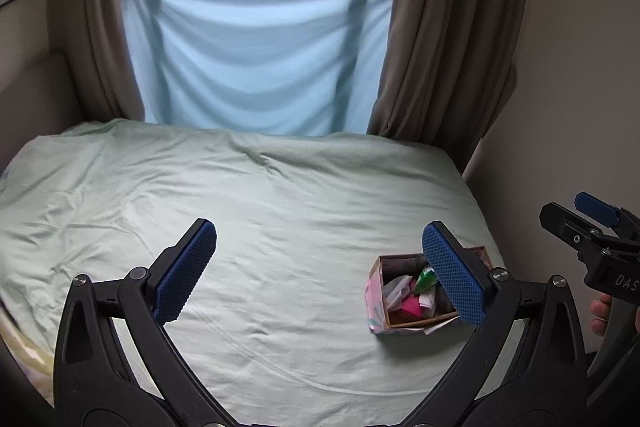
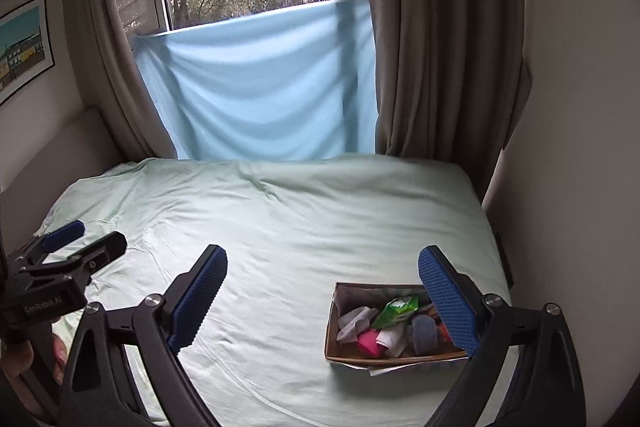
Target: Organize soft objects
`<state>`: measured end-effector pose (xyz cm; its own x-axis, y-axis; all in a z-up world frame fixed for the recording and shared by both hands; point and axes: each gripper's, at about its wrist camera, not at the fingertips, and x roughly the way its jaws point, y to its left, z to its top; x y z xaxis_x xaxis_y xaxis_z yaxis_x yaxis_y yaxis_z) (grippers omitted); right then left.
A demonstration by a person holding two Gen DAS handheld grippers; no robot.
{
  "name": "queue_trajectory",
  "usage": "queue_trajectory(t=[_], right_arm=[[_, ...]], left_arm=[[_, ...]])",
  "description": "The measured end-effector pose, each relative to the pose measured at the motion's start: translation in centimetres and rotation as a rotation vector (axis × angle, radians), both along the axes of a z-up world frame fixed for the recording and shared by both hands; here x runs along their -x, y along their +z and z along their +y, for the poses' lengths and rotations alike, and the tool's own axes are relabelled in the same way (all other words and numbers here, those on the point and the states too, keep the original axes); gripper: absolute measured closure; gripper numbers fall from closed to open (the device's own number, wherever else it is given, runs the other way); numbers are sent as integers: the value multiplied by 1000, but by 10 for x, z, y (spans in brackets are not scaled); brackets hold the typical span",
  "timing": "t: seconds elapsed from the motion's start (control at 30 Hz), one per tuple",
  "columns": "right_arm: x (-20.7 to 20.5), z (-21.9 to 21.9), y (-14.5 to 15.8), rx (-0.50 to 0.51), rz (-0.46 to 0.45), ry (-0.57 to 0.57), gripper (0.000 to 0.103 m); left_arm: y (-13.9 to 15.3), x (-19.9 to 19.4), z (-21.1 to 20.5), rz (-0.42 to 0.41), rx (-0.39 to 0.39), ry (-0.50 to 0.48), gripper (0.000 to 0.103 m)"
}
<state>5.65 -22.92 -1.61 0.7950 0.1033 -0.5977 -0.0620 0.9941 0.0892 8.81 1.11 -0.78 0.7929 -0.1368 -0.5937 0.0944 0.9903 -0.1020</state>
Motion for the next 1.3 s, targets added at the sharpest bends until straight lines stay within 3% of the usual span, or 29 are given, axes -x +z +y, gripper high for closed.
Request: queue_trajectory(t=[0.4, 1.3], right_arm=[[25, 9, 12, 50, -102, -78, 8], [29, -8, 14, 45, -117, -117, 8]], left_arm=[[19, 34, -15, -185, -44, -17, 0], [17, 39, -35, -195, -47, -32, 0]])
